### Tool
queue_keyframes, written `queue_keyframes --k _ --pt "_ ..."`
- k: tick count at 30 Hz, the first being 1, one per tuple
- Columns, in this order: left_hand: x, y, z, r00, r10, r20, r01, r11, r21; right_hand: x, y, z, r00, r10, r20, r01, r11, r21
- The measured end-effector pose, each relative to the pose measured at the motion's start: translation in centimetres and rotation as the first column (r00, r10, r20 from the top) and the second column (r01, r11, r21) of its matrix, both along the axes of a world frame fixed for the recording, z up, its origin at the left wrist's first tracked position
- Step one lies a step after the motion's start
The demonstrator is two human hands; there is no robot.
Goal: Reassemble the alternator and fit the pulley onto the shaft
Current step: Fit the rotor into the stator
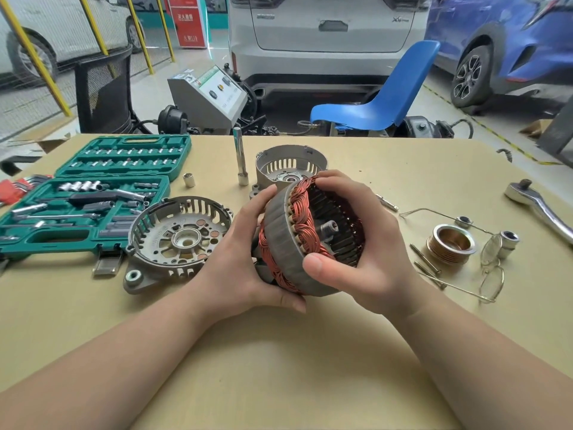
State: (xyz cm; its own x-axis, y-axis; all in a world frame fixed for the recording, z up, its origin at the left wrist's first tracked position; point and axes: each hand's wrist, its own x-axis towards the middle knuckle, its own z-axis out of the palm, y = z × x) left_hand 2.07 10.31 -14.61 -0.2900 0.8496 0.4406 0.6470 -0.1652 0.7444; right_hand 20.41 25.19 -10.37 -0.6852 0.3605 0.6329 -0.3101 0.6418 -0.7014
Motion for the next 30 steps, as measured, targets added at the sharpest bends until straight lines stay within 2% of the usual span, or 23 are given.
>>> queue_keyframes --k 9,15,20,22,24,26,28,30 --pt "-0.2 0.1 0.3 0.993 -0.109 -0.036 0.110 0.994 0.027 0.0 -0.2 0.0 1.000 -0.026 -0.004 0.026 0.996 0.085" --pt "-0.5 0.3 -0.2 0.999 -0.053 -0.004 0.053 0.997 0.055 0.0 -0.7 0.0 0.998 -0.068 -0.008 0.068 0.995 0.079" --pt "-0.3 0.2 0.0 0.997 -0.059 0.048 0.057 0.997 0.053 0.1 -1.1 0.1 0.996 -0.086 -0.004 0.086 0.992 0.097" --pt "0.4 0.2 0.4 0.983 -0.095 0.156 0.080 0.992 0.095 0.1 -1.0 0.0 0.996 -0.084 0.012 0.082 0.992 0.094" --pt "1.5 0.5 1.0 0.883 -0.110 0.457 0.041 0.987 0.158 0.0 -0.8 -0.1 0.996 -0.082 0.024 0.079 0.993 0.084" --pt "1.8 1.3 1.9 0.714 -0.075 0.696 -0.088 0.977 0.195 0.0 -0.6 -0.2 0.997 -0.069 0.035 0.066 0.995 0.070" --pt "1.7 2.1 2.3 0.586 -0.013 0.810 -0.186 0.971 0.150 0.0 -0.4 -0.2 0.998 -0.044 0.036 0.042 0.998 0.053" --pt "1.7 2.6 2.4 0.504 -0.023 0.863 -0.167 0.978 0.124 -0.1 -0.3 -0.1 0.999 -0.035 0.034 0.033 0.998 0.055"
